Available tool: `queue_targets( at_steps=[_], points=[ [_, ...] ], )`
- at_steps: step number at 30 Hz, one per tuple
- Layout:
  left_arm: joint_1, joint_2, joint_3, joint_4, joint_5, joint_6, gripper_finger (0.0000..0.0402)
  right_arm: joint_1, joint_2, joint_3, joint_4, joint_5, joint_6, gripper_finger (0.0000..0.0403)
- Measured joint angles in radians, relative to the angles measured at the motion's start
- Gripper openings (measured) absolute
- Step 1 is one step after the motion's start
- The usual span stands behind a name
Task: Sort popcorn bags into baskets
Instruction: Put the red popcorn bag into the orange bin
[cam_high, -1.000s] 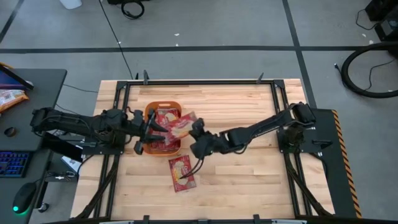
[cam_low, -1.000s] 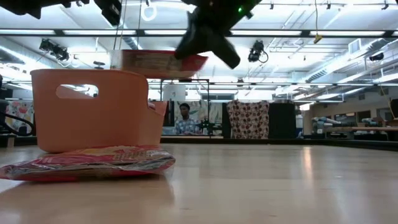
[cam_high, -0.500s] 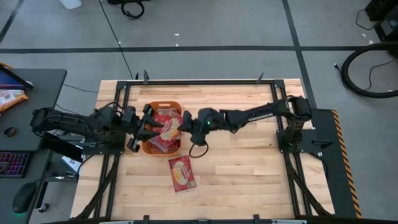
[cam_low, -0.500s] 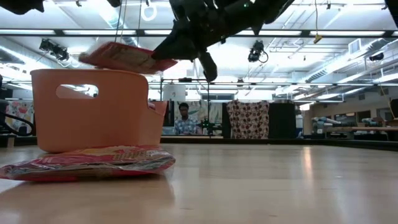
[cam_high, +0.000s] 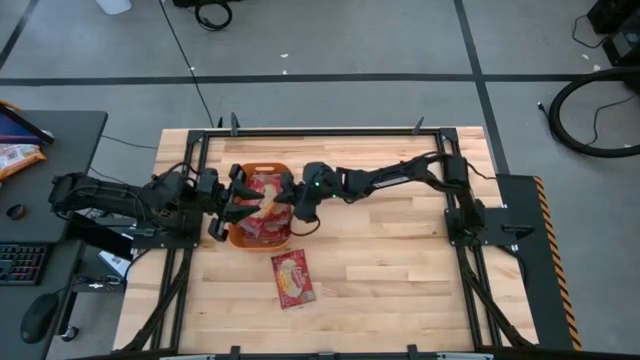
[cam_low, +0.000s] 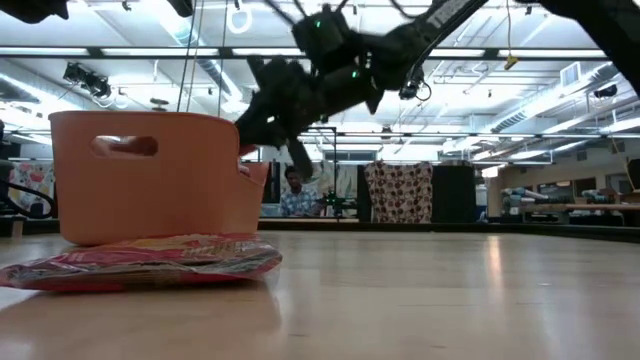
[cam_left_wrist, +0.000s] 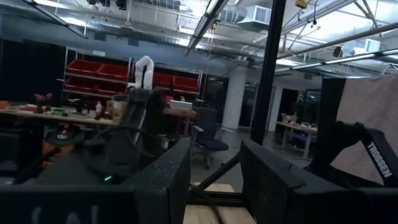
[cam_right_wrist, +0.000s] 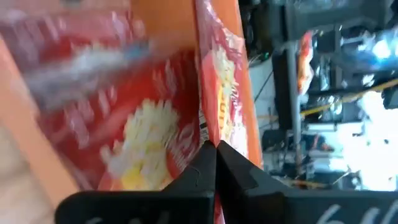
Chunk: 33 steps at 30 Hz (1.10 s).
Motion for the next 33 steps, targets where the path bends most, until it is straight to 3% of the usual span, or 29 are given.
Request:
queue_targets(
  at_steps=[4, 8, 15, 18, 20, 27, 33],
  points=[
    [0.000, 0.000, 0.000, -0.005, 0.000, -0.002, 0.0144, -0.035, 0.029, 0.010, 0.031, -0.002, 0.070, 0.0028],
    [0.000, 0.000, 0.000, -0.010, 0.003, -0.002, 0.0144, -0.058, 0.030, 0.011, -0.006, 0.021, 0.160, 0.0075],
    [0.000, 0.000, 0.000, -0.044, 0.066, 0.032, 0.0144, -0.012, -0.052, 0.012, -0.110, 0.218, 0.304, 0.0160],
    [-0.001, 0.000, 0.000, -0.089, 0.072, 0.028, 0.0144, 0.035, -0.094, 0.009, -0.231, 0.342, 0.400, 0.0175],
    [0.000, 0.000, 0.000, -0.133, 0.068, 0.027, 0.0144, 0.073, -0.138, 0.009, -0.308, 0.370, 0.488, 0.0177],
    [0.000, 0.000, -0.001, -0.278, 0.024, 0.025, 0.0144, 0.192, -0.202, 0.010, -0.510, 0.090, 0.839, 0.0172],
    [0.000, 0.000, -0.001, -0.295, 0.021, -0.001, 0.0144, 0.319, -0.099, -0.009, -0.511, 0.088, 1.029, 0.0170]
  ],
)
